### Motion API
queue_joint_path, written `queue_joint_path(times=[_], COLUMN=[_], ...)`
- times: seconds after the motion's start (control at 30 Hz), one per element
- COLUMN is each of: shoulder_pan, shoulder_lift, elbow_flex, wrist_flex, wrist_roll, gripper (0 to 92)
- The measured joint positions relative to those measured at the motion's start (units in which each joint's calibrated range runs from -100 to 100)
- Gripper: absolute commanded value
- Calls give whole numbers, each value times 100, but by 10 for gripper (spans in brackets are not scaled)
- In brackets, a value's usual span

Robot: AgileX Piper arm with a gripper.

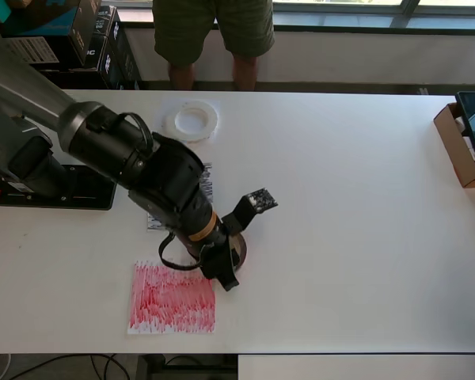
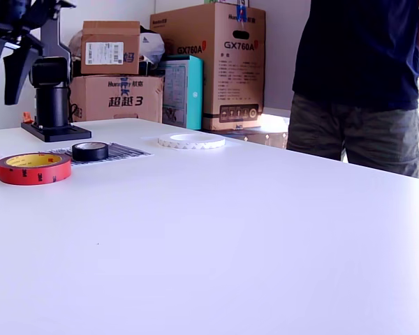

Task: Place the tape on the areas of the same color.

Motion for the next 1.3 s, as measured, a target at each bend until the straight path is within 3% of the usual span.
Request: queue_joint_path(times=[0.3,0.63,0.9,1.3], shoulder_pan=[-276,213,385,554], shoulder_lift=[-316,-827,-669,-591], elbow_flex=[969,1922,2036,1989], wrist_flex=[-657,-676,-676,-676], wrist_roll=[-390,-777,-688,-688], gripper=[518,520,691,700])
